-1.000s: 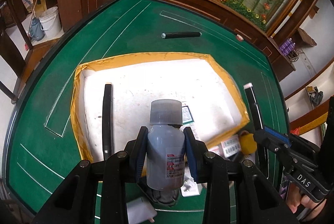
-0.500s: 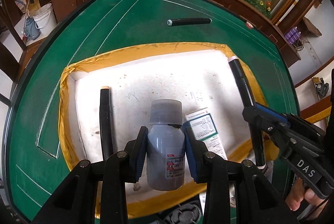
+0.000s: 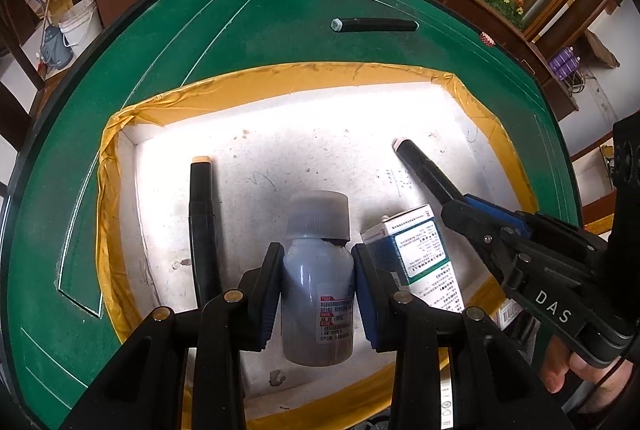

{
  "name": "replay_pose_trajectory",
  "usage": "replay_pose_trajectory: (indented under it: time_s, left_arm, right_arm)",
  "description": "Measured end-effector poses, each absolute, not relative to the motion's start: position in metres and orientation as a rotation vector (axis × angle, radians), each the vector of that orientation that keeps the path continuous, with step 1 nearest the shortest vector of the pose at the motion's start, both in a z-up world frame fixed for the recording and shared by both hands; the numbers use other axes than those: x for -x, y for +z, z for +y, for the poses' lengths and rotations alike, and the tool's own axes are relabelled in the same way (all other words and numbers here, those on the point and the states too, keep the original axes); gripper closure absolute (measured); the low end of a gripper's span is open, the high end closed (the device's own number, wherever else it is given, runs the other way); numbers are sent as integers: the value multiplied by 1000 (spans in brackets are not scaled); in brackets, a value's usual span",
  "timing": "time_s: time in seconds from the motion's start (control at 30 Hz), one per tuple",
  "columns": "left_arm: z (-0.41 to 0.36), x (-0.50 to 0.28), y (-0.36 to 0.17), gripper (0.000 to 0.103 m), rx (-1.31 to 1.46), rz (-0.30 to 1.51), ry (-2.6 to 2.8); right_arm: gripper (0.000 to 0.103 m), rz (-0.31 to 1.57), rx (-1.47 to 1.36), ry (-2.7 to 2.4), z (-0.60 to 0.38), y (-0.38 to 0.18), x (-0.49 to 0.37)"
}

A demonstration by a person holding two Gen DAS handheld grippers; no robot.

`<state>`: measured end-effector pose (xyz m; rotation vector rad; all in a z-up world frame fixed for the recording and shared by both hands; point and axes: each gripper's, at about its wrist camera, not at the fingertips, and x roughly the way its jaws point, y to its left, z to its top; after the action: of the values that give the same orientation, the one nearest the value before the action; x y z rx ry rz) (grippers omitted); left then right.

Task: Organize rigid objects
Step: 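Lower the white bottle and black marker into the tray and open both grippers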

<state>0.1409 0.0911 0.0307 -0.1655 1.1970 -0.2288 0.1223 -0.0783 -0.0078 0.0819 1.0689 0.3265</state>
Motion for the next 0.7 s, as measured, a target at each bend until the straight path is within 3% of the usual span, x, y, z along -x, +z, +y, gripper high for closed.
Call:
replay_pose_trajectory:
  time_s: [0.5,0.57,0.63,0.7]
  left_arm:
    - [98,-150,22,67,180,1215,-200]
    - [100,-150,22,60,183,1219,-183]
    - [101,-149,23,41,190,1211,-172]
    - [102,-148,26,39,194,1201,-167]
  right_arm:
    - [89,1051,-32,284,-72,-9,-126]
    - [88,1048,-39,277,-73,-8,-126]
    - [85,1048,-43,272,-74,-6,-124]
    - [79,1044,-43,272,-76,-4,-122]
